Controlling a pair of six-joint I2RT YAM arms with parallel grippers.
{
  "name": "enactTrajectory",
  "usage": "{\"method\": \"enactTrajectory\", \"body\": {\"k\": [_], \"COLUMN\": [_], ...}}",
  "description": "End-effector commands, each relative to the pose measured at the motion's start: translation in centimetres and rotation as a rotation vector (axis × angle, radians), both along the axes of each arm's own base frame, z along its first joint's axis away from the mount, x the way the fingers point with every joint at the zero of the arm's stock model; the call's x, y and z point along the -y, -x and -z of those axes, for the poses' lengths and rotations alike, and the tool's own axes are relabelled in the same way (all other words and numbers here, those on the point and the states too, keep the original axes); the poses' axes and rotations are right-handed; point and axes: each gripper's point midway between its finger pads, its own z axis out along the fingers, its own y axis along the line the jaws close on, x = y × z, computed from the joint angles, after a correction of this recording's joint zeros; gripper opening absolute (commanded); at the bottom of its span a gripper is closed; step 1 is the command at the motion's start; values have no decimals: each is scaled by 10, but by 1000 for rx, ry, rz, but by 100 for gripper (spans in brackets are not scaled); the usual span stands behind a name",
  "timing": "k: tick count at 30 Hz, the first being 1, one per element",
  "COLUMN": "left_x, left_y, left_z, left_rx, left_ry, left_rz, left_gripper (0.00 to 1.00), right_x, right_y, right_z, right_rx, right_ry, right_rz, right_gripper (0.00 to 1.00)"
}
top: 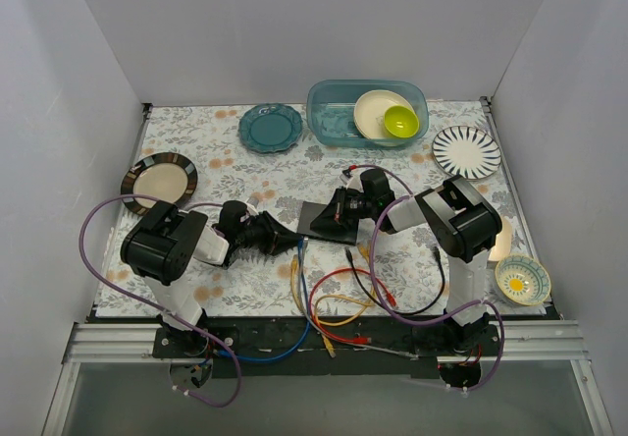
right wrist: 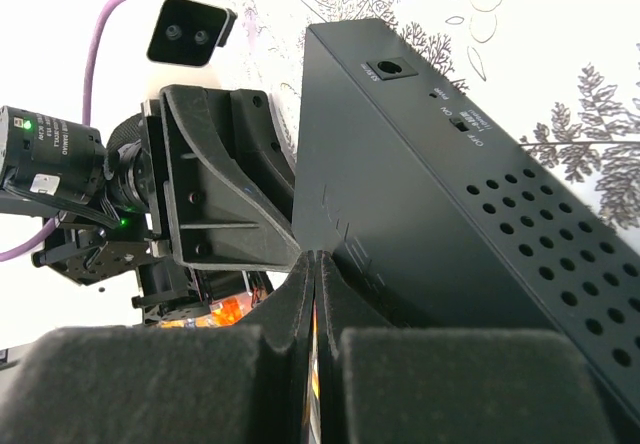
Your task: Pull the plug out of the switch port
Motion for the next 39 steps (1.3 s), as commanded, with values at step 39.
{"method": "enactTrajectory", "body": {"k": [39], "left_x": [-7], "left_y": [-6], "left_z": [27], "left_rx": [-160], "left_ry": [-76], "left_rz": [-92], "left_gripper": [0], "right_x": [24], "right_y": [6], "right_z": [-6], "right_rx": [154], "right_ry": [176], "right_rz": [7], "right_gripper": [1]}}
